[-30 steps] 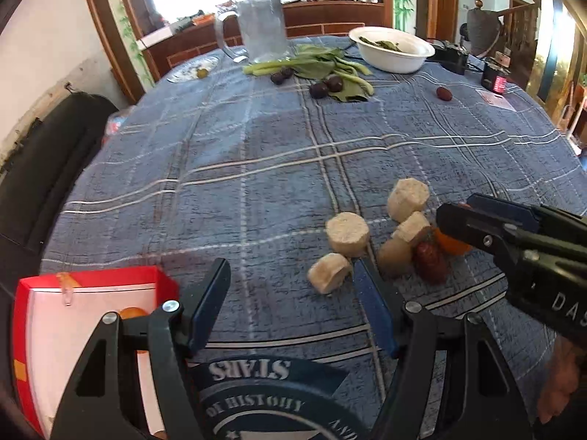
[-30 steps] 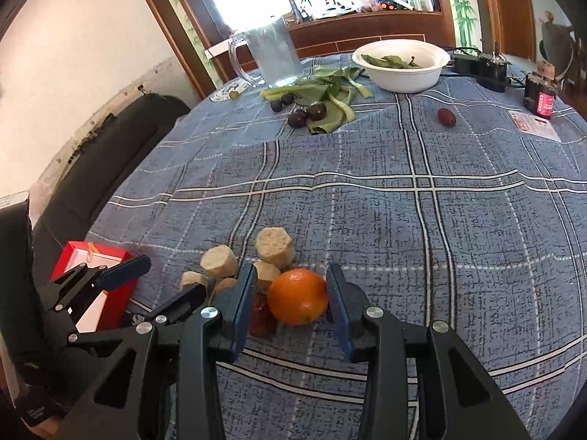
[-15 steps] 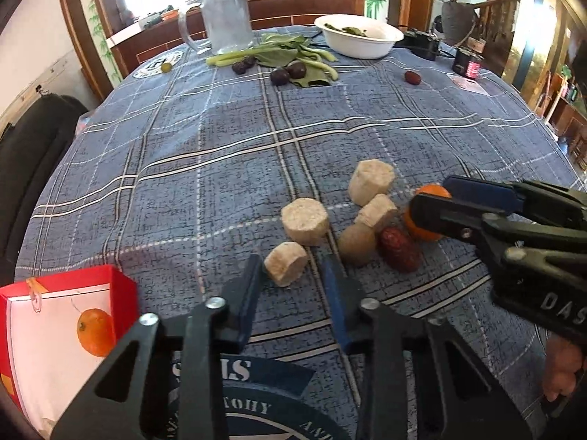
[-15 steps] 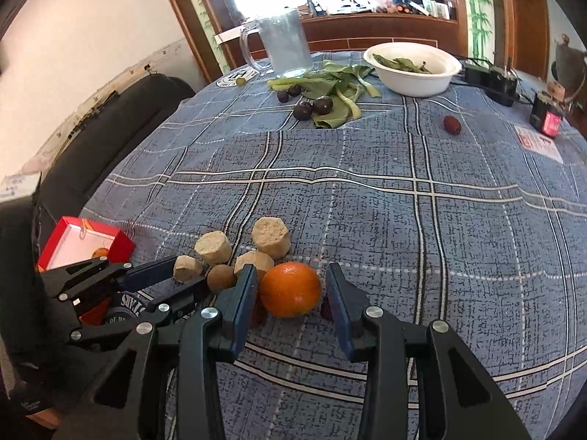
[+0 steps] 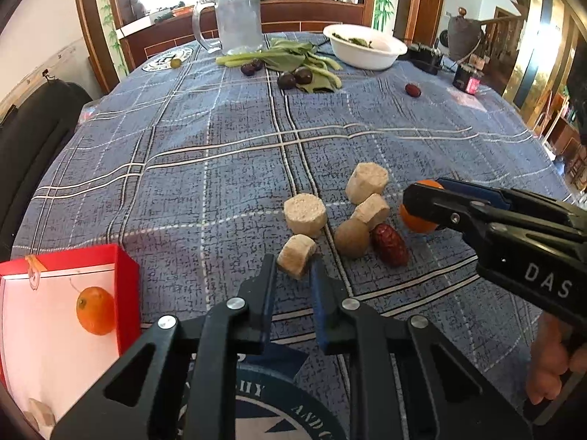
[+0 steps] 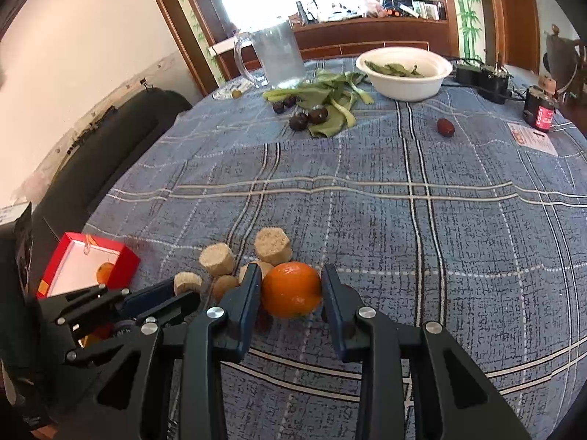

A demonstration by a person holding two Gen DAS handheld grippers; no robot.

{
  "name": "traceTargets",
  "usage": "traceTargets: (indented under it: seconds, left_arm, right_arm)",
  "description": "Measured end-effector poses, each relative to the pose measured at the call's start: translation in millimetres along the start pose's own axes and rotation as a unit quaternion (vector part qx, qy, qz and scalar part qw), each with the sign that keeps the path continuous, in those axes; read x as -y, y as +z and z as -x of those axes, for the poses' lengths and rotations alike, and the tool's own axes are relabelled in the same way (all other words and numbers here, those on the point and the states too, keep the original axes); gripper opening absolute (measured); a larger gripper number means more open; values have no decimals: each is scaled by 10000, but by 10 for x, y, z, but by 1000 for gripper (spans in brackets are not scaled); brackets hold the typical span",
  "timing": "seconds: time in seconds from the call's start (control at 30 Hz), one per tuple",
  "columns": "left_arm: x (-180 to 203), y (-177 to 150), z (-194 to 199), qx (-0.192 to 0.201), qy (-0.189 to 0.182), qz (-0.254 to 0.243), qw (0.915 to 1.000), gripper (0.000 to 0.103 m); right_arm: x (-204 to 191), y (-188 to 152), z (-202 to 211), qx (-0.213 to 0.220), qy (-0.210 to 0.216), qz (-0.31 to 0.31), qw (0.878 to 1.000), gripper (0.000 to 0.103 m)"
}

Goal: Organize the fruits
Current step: 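Grasp an orange with the right tool while the left tool grasps a tan pastry piece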

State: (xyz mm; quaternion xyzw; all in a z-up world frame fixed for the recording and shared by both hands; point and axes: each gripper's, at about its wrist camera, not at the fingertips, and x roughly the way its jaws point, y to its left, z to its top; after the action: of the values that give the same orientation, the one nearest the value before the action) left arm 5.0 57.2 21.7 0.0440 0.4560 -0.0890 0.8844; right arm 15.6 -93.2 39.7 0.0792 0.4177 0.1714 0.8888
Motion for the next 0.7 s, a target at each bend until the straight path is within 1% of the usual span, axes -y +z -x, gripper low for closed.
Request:
traceTargets:
  seconds: [0.2, 0.33, 0.53, 0.7]
  left_arm:
    - [-10, -57, 233, 230, -165, 158, 9995, 20]
    - [14, -120, 437, 436, -150, 224, 9987, 20]
    - [85, -188, 711, 848, 99, 162, 9962, 20]
    - [101, -233, 819, 1009, 228, 137, 9945, 20]
  right_arm:
    - [-14, 13, 76, 264, 122, -96, 9995, 33]
    - [-26, 10, 99, 326, 258, -189, 9990, 33]
    - [-50, -4, 86, 292, 465, -334, 9979, 33]
    - [-91, -16, 97, 357, 524, -284, 9976, 33]
